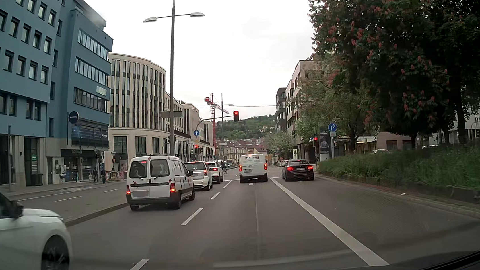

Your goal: Follow the waypoints while adhering to traffic rules and regulations

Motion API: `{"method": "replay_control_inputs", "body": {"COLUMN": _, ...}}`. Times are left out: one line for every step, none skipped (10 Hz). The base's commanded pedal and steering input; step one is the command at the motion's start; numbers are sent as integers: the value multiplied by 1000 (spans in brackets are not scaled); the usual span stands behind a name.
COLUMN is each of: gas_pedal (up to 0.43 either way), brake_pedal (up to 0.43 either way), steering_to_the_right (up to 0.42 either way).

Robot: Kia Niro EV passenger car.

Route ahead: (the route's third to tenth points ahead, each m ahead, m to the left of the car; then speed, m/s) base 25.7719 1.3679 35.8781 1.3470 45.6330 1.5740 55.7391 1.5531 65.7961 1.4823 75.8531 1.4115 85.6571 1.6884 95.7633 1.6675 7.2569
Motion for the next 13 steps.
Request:
{"method": "replay_control_inputs", "body": {"gas_pedal": 0, "brake_pedal": 201, "steering_to_the_right": 1}}
{"method": "replay_control_inputs", "body": {"gas_pedal": 0, "brake_pedal": 201, "steering_to_the_right": 0}}
{"method": "replay_control_inputs", "body": {"gas_pedal": 0, "brake_pedal": 213, "steering_to_the_right": 0}}
{"method": "replay_control_inputs", "body": {"gas_pedal": 0, "brake_pedal": 220, "steering_to_the_right": 0}}
{"method": "replay_control_inputs", "body": {"gas_pedal": 0, "brake_pedal": 220, "steering_to_the_right": 0}}
{"method": "replay_control_inputs", "body": {"gas_pedal": 0, "brake_pedal": 220, "steering_to_the_right": 0}}
{"method": "replay_control_inputs", "body": {"gas_pedal": 0, "brake_pedal": 226, "steering_to_the_right": 0}}
{"method": "replay_control_inputs", "body": {"gas_pedal": 0, "brake_pedal": 232, "steering_to_the_right": 0}}
{"method": "replay_control_inputs", "body": {"gas_pedal": 0, "brake_pedal": 226, "steering_to_the_right": 0}}
{"method": "replay_control_inputs", "body": {"gas_pedal": 0, "brake_pedal": 226, "steering_to_the_right": 0}}
{"method": "replay_control_inputs", "body": {"gas_pedal": 0, "brake_pedal": 226, "steering_to_the_right": 0}}
{"method": "replay_control_inputs", "body": {"gas_pedal": 0, "brake_pedal": 226, "steering_to_the_right": 0}}
{"method": "replay_control_inputs", "body": {"gas_pedal": 0, "brake_pedal": 220, "steering_to_the_right": 0}}
